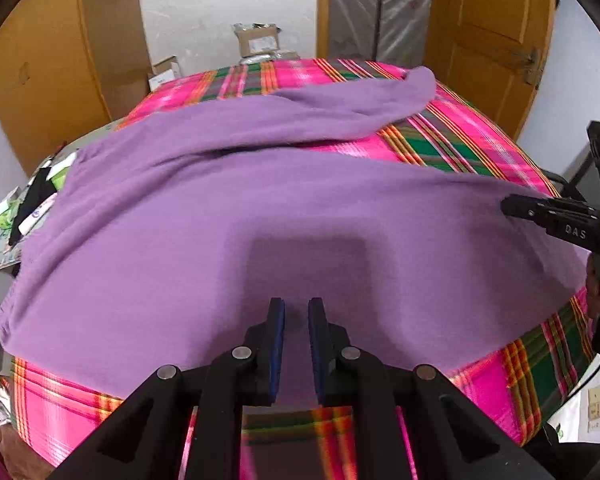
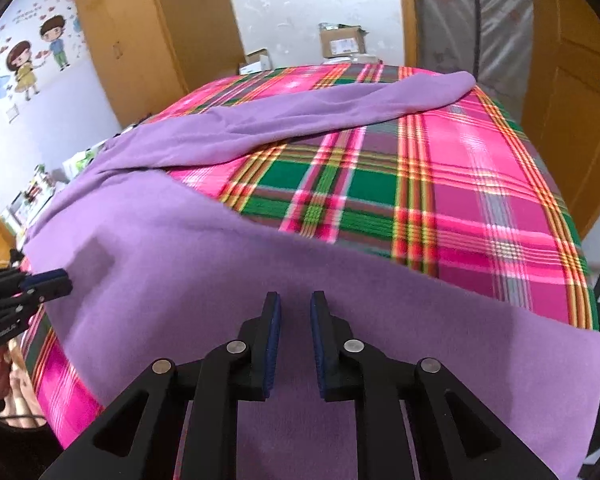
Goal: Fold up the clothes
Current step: 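Move the left gripper to the sweatshirt hem at the bed edge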
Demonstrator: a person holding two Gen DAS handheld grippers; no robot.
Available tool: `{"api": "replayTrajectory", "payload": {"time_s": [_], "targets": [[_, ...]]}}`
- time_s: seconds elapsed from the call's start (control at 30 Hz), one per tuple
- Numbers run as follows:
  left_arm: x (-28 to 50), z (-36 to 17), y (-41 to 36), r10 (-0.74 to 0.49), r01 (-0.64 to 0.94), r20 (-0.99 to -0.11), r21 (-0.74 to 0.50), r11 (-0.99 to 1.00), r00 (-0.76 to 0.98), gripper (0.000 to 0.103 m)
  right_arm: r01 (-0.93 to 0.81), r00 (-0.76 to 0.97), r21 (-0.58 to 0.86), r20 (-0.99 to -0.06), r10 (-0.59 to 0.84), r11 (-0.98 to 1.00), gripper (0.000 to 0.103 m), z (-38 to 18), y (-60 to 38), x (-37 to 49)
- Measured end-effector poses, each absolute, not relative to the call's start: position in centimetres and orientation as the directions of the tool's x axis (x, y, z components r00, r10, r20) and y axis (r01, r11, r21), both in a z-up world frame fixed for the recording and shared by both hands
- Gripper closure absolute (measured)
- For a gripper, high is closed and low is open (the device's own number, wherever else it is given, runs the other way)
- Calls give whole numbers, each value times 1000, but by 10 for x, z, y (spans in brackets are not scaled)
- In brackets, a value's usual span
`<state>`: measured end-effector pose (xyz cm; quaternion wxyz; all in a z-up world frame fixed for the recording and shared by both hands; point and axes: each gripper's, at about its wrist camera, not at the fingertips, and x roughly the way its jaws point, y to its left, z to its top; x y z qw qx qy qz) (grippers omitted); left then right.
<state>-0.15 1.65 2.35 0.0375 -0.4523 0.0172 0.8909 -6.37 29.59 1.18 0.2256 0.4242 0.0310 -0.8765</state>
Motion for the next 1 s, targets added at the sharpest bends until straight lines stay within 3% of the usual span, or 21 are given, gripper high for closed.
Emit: {"api": "replayTrajectory", "payload": {"time_s": [0.3,0.6,1.0], "targets": [[-6,19,-49,-39,71,-814,-3,-997,-579,91,516,-502,142,-748,-433,-845,87,21,257,-67],[-8,32,-88,-64,99,-809,7,-995,-584,91,494,-493,142,-767,-410,-858,87,21,246,-88],[-91,77,-189,-83,158,-789,-18,-987,-609,83,572,-492,135,-733,-470,-809,78,58,216,-116]]}}
